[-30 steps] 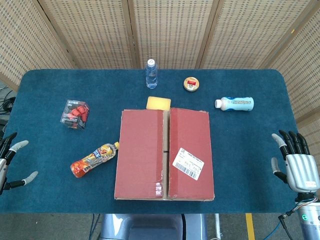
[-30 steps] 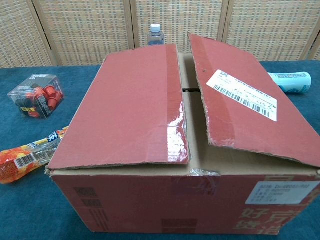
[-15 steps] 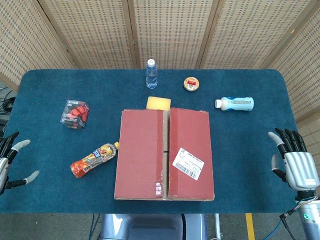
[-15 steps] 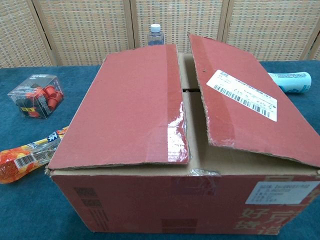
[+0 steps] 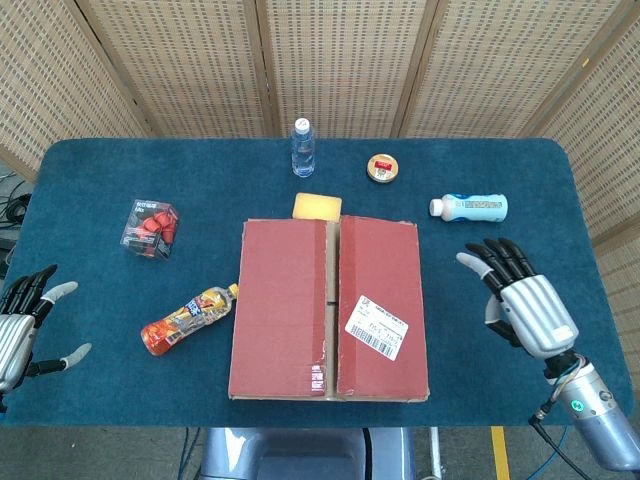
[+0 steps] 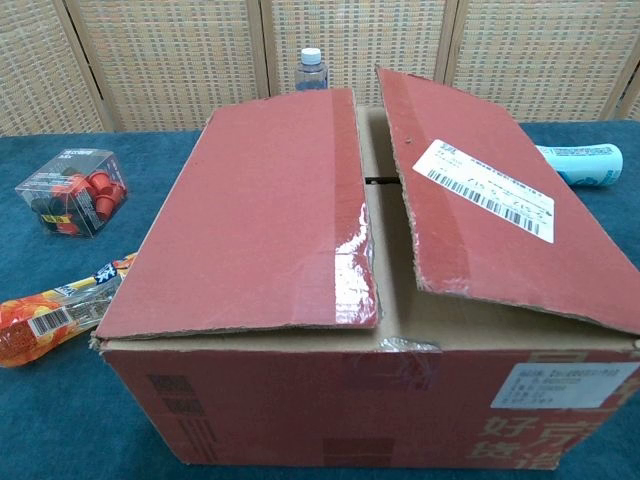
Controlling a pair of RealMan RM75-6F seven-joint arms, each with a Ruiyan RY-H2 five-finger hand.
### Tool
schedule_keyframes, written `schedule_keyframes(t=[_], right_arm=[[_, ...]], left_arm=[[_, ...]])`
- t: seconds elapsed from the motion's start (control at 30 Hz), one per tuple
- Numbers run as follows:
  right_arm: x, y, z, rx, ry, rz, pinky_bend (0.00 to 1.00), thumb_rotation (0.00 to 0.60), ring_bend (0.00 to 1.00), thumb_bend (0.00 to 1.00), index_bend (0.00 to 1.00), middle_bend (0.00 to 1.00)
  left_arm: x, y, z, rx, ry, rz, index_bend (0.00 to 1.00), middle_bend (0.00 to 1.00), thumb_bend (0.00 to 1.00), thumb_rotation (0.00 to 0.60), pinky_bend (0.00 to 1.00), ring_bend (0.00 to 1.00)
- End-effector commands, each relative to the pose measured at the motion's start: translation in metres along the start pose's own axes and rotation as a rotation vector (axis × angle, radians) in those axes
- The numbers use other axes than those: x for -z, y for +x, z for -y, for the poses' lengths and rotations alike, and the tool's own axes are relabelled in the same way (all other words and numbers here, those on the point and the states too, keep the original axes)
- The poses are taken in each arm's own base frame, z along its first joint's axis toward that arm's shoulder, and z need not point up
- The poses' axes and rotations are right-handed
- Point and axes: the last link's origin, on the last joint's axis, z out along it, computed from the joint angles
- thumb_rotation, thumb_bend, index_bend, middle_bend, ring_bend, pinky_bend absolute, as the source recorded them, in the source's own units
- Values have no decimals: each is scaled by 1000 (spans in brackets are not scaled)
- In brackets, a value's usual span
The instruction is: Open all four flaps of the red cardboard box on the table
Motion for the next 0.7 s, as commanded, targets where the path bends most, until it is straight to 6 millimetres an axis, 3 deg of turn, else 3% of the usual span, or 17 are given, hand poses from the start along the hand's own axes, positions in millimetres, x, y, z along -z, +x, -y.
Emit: schedule_keyframes(t=[0.03, 0.37, 0.7], right_arm=[[-16, 2, 18, -26, 85, 25, 0, 600, 0, 1000, 160, 152], [-64, -9, 76, -89, 306, 145, 0, 600, 0, 1000, 229, 218], [-89, -17, 101, -94, 372, 212, 0, 600, 0, 1000, 263, 234]], left_arm=[[0, -1, -1, 0, -3, 1, 166, 0, 217, 475, 0, 0], [-3, -2, -6, -12, -13, 8, 166, 0, 217, 473, 0, 0], [-6, -3, -9, -21, -12, 14, 166, 0, 218, 476, 0, 0]])
